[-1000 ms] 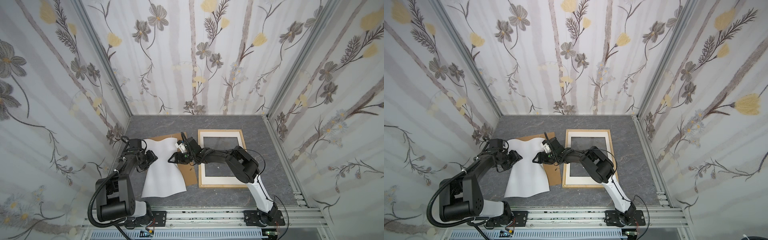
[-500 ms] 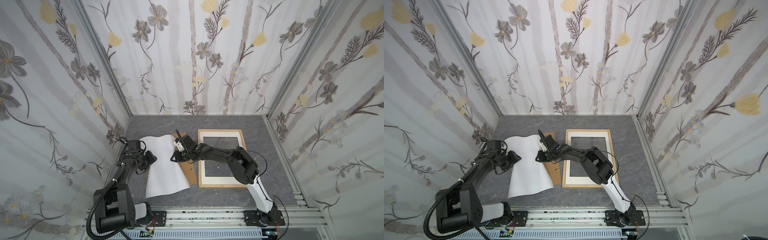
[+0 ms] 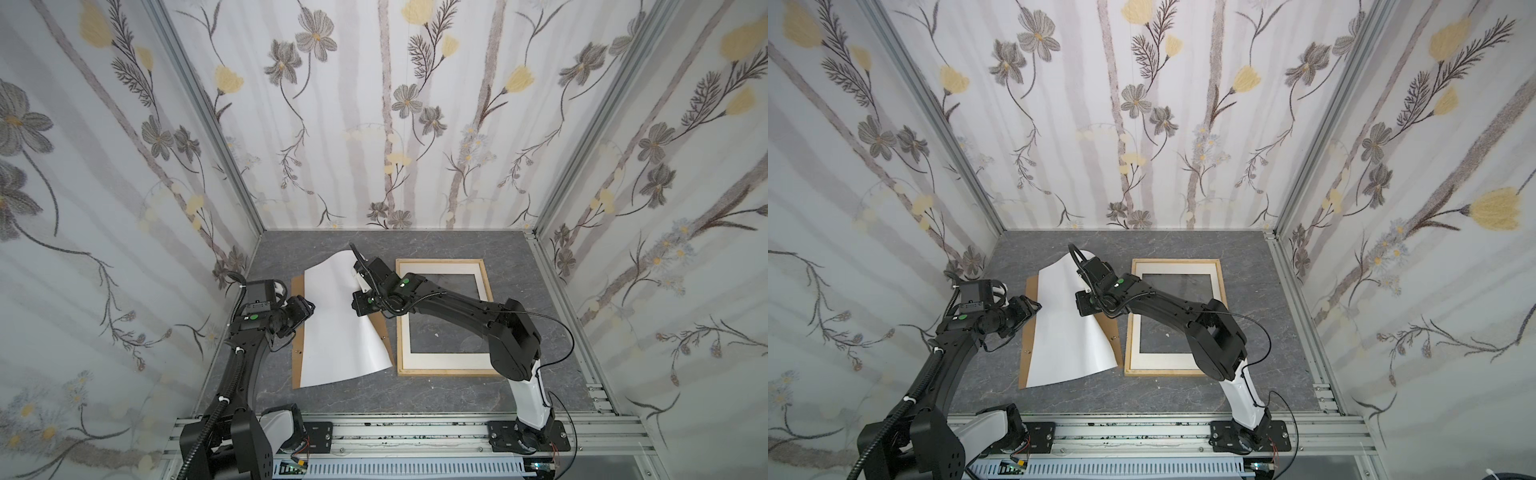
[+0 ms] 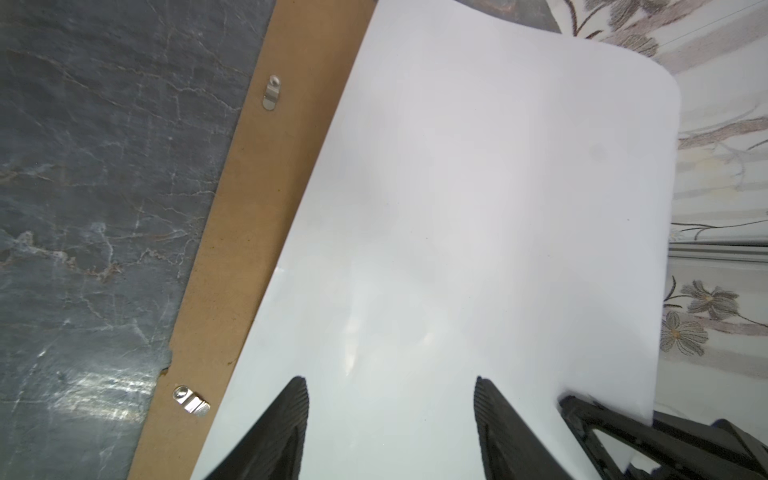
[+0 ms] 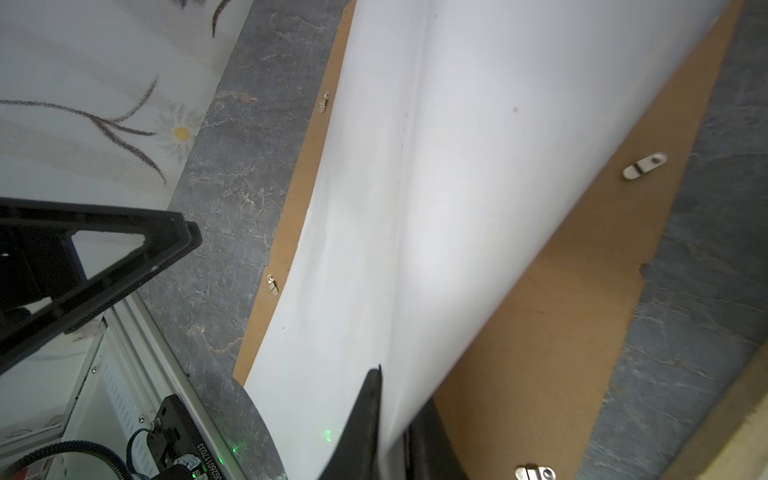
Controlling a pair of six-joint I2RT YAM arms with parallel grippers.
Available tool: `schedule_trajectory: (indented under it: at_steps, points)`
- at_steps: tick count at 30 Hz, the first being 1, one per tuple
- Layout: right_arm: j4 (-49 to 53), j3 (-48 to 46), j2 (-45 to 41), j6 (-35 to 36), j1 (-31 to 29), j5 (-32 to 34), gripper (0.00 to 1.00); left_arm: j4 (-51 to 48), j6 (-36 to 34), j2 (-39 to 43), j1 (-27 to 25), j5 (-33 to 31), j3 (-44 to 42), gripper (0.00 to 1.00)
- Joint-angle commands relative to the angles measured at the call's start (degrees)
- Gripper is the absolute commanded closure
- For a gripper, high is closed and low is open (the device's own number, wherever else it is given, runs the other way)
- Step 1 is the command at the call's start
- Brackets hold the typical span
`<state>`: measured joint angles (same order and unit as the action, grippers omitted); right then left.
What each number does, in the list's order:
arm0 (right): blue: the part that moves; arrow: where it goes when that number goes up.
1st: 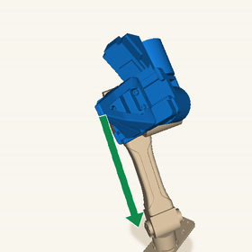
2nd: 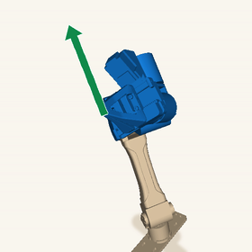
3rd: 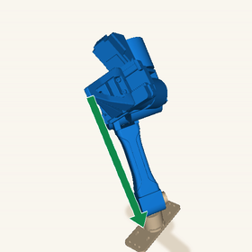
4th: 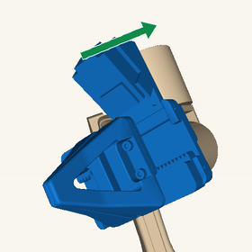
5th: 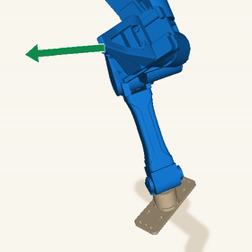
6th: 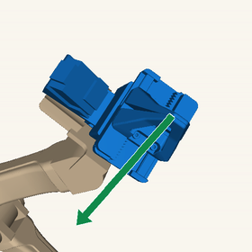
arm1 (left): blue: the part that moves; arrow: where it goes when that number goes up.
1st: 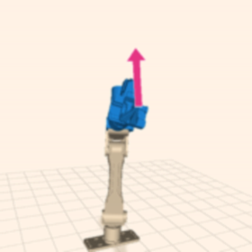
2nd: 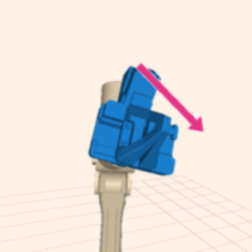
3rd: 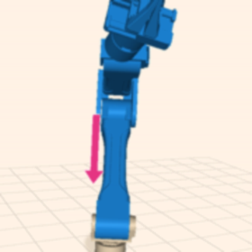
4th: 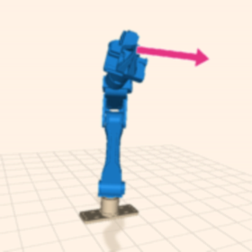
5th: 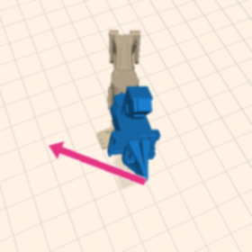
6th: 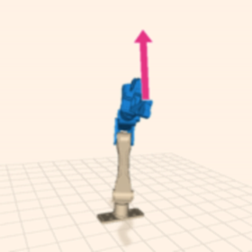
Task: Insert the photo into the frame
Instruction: 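Swing the white sheet over the wooden frame with the right gripper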
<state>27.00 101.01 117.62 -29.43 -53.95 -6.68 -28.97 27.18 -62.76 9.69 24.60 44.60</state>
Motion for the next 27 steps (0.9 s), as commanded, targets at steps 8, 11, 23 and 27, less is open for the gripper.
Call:
schedule_trajectory:
  at_steps: [8, 11, 23, 27]
  points:
    - [15.99, -5.23, -9.36, 7.75, 3.75, 16.28, 0.87, 1.75, 1.64, 2.97, 0.09, 3.68, 0.94, 0.34]
    - [17.62, -8.36, -12.13, 8.92, 5.85, 18.34, 0.87, 2.25, 1.73, 3.42, 0.04, 4.36, 0.45, 0.34]
    - [20.57, -16.76, -18.34, 15.55, 15.94, 19.83, 0.88, 4.79, 2.32, 4.82, -0.26, 7.01, -1.34, 0.33]
    - [21.13, -18.51, -16.96, 18.71, 18.28, 21.30, 0.88, 5.32, 2.36, 4.84, -0.27, 7.63, -1.86, 0.33]
